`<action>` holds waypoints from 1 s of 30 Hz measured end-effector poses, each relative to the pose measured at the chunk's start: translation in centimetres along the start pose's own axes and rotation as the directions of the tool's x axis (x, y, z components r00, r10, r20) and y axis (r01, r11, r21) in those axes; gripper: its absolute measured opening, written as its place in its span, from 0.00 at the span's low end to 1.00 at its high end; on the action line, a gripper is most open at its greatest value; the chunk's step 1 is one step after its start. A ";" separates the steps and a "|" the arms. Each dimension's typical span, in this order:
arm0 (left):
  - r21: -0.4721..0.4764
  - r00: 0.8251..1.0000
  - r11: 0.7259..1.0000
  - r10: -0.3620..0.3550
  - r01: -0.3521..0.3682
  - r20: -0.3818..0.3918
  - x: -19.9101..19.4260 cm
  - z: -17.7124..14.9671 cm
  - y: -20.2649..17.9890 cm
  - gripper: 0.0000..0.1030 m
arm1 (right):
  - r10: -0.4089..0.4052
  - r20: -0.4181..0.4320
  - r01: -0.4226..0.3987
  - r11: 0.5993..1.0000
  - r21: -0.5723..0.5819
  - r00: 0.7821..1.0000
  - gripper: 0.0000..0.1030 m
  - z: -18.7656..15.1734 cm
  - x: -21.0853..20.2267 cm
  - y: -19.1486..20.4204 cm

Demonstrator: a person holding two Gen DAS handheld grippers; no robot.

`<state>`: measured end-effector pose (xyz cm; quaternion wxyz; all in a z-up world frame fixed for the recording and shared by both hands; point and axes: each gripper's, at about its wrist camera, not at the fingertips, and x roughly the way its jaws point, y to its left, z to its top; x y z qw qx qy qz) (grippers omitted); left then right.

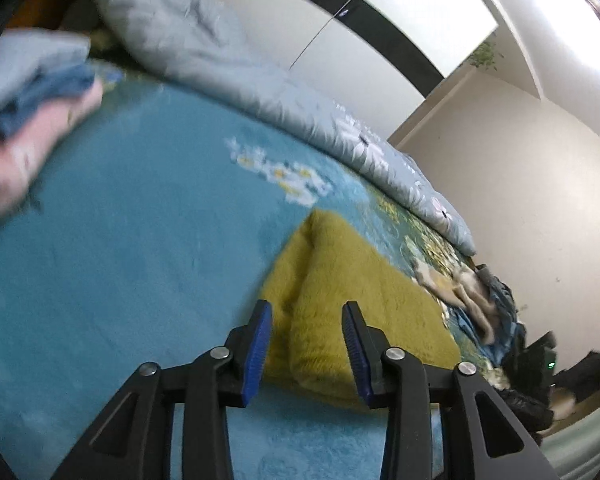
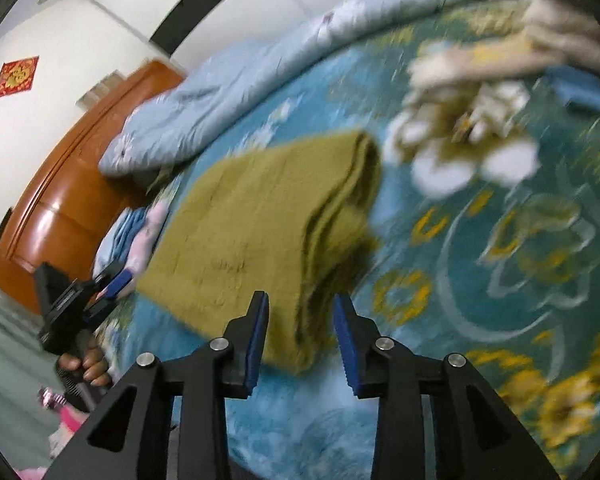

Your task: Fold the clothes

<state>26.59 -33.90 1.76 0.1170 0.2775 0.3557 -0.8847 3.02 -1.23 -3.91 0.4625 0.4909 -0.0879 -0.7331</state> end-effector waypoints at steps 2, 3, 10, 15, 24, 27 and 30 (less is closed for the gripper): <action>0.052 1.000 0.999 0.009 -0.009 -0.004 0.6 0.6 -1.6 0.50 | 0.012 0.005 -0.012 1.000 -0.008 1.000 0.38 0.4 0.6 0.8; 0.077 1.000 0.997 0.014 -0.014 -0.006 0.9 0.9 -2.4 0.52 | 0.018 0.008 -0.018 1.000 -0.012 1.000 0.40 0.7 0.9 1.3; 0.201 0.991 0.976 0.105 -0.086 -0.088 5.3 -0.5 -4.9 0.56 | 0.044 0.010 -0.043 0.997 -0.061 0.999 0.41 1.3 2.9 3.6; 0.192 0.989 0.979 0.096 -0.073 -0.111 5.9 -1.7 -3.4 0.56 | 0.068 -0.004 -0.068 0.996 -0.050 0.998 0.42 0.2 3.3 2.4; 0.177 0.994 0.984 0.028 -0.009 -0.105 4.2 -1.6 -4.5 0.82 | 0.084 0.052 -0.084 0.996 -0.009 0.995 0.43 -0.4 1.3 1.2; 0.064 0.992 0.994 -0.083 0.089 -0.095 3.2 -0.9 -3.1 0.89 | 0.079 0.075 -0.086 0.993 0.085 0.994 0.54 -0.9 0.6 -1.3; -0.070 0.991 0.991 -0.116 0.111 -0.068 3.1 0.1 -1.0 0.93 | 0.086 0.073 -0.097 0.981 0.168 0.994 0.55 -1.3 0.6 -3.3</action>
